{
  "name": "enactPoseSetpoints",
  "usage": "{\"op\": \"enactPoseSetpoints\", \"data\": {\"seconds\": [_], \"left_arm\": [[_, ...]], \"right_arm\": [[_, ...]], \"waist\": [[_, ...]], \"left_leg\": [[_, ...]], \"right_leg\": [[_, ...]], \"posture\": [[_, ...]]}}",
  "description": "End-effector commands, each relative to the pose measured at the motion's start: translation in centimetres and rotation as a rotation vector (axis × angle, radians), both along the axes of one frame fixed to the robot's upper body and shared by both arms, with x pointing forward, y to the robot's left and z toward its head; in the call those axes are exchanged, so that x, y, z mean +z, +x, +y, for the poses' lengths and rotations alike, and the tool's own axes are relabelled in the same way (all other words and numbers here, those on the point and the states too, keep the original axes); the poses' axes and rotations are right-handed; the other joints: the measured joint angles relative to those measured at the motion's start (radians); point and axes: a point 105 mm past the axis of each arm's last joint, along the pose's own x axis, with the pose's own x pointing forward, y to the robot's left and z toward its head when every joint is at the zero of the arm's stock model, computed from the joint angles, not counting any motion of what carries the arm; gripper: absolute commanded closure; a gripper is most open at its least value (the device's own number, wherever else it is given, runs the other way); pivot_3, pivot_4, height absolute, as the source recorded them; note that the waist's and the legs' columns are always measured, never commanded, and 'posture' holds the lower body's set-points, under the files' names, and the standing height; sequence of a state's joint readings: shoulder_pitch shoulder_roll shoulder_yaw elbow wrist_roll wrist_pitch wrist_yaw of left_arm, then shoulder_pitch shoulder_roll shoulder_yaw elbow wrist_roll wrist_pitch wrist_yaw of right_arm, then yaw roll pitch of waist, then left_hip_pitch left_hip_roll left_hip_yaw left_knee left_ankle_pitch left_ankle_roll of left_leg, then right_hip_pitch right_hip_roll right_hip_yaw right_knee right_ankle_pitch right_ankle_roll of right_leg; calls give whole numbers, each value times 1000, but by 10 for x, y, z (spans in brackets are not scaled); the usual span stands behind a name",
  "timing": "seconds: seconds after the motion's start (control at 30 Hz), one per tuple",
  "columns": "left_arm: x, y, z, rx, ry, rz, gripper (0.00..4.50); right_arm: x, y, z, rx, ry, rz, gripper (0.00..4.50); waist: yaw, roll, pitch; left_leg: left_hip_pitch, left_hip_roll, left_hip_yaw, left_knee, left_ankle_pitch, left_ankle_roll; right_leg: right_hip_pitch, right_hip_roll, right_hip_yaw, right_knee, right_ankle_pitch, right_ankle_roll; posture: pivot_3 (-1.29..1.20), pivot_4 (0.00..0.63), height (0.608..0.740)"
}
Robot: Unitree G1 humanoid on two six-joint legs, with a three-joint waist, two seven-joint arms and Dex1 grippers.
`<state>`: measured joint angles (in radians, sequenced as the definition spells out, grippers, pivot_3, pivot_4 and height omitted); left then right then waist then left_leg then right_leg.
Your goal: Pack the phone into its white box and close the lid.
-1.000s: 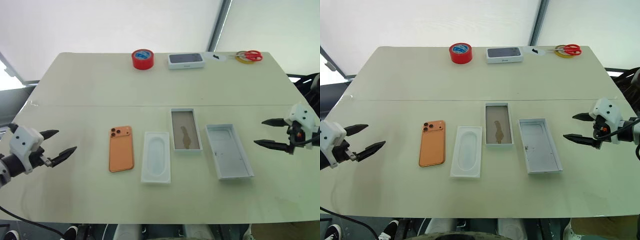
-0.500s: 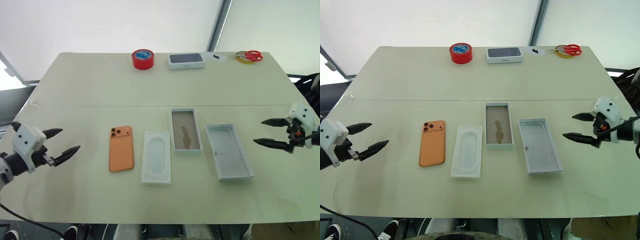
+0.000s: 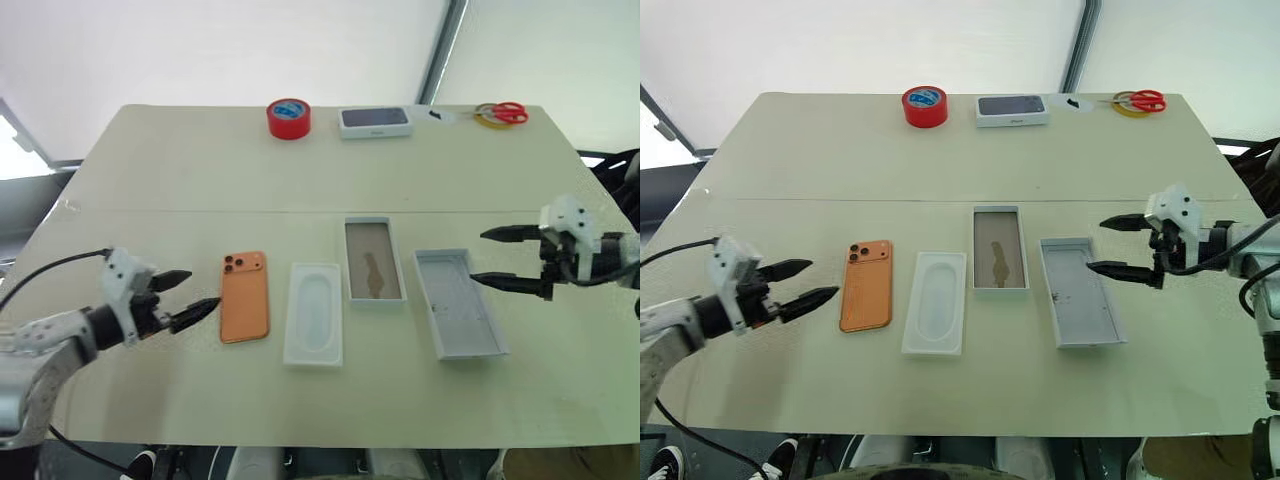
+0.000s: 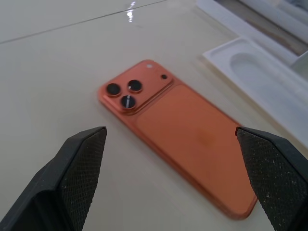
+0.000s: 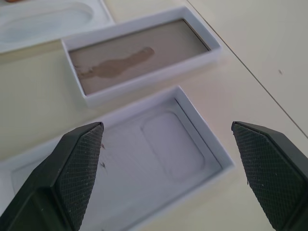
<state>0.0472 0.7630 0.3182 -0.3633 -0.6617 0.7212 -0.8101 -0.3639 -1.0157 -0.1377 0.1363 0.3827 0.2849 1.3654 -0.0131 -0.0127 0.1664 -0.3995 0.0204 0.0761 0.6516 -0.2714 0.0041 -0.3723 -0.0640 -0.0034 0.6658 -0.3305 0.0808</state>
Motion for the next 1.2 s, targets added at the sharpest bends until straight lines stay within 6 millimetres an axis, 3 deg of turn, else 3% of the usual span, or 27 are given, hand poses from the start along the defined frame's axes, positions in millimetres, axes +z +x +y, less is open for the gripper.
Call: {"op": "enactPoseSetpoints", "data": {"seconds": [0.03, 0.2, 0.5, 0.73, 1.0, 1.2], "left_arm": [[-3, 1, -32, -61, -53, 124, 0], [-15, 4, -57, -107, 6, 219, 0], [-16, 12, -97, -140, -122, 420, 0], [-26, 28, -108, -35, -128, 538, 0], [-15, 48, -116, 33, -156, 557, 0], [-18, 46, -123, 0, -147, 598, 0]], "right_arm": [[3, 0, 27, 71, 1, -40, 54], [1, 3, 44, 79, 37, -60, 54], [-4, 4, 41, 75, 17, -64, 54], [-10, 4, 41, 67, 18, -61, 54], [-14, 6, 40, 58, 21, -69, 54], [-14, 9, 41, 55, 25, -83, 54]], "waist": [[0, 0, 0], [0, 0, 0], [3, 0, 0], [3, 0, 0], [6, 0, 0], [5, 0, 0]], "left_leg": [[0, 0, 0, 0, 0, 0], [-1, 0, 0, 0, 3, -4], [-2, -1, -1, 2, 3, -5], [-3, -1, -3, 6, 4, -6], [-4, -2, -6, 11, 4, -6], [-4, -2, -6, 11, 4, -6]], "right_leg": [[0, 0, 0, 0, 0, 0], [-1, 1, 0, 1, 0, 0], [0, 1, 0, 1, 0, 1], [0, 2, -1, 1, 0, 1], [3, 2, -3, 2, 1, 3], [3, 2, -3, 2, 1, 3]], "posture": [[0, 150, 740], [0, 150, 740], [0, 150, 740], [0, 150, 740], [0, 150, 740], [0, 150, 740]]}}
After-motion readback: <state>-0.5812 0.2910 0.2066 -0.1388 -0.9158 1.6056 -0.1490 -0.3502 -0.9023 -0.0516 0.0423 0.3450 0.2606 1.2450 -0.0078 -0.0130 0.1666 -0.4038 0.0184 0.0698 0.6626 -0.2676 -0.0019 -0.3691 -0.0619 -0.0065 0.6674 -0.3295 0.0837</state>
